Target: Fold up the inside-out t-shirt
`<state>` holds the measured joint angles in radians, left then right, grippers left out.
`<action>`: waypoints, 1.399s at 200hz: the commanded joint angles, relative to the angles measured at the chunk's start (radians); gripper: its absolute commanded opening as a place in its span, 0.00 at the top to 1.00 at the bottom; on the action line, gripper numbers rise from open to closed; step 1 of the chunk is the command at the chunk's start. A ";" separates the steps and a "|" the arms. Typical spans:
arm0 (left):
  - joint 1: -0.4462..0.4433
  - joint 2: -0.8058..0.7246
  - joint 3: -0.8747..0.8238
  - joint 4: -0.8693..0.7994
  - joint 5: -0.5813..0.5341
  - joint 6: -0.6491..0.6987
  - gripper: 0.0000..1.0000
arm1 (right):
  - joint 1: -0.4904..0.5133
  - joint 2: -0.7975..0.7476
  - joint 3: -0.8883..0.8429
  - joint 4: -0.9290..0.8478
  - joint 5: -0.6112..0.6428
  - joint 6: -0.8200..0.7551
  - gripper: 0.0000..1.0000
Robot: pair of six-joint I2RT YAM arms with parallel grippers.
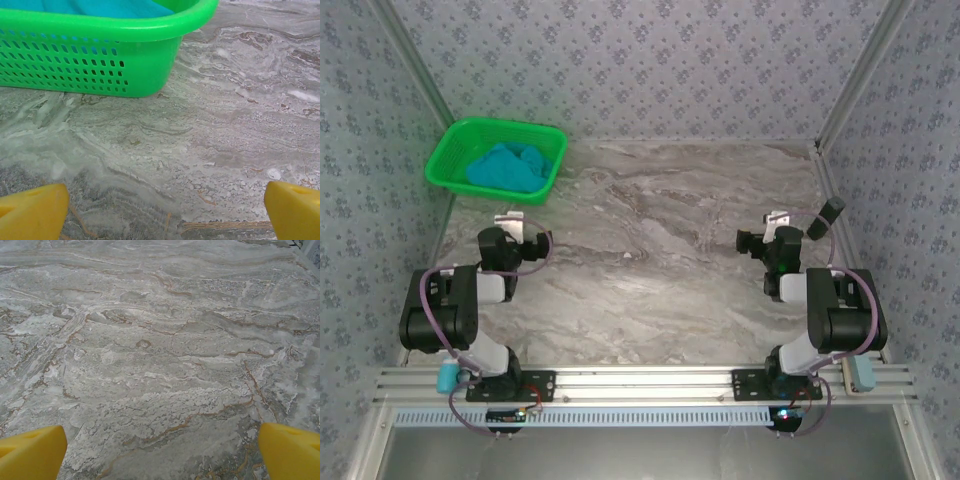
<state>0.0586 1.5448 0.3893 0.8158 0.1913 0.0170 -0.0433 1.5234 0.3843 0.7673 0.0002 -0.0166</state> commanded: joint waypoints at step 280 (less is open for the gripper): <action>-0.081 -0.202 0.229 -0.523 -0.182 -0.067 0.00 | -0.054 -0.332 0.170 -0.545 0.146 0.232 0.00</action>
<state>0.0143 1.4940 0.4427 0.6533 0.0685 0.0017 -0.0509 1.3922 0.4080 0.5953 0.0620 0.0330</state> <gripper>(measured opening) 0.997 0.999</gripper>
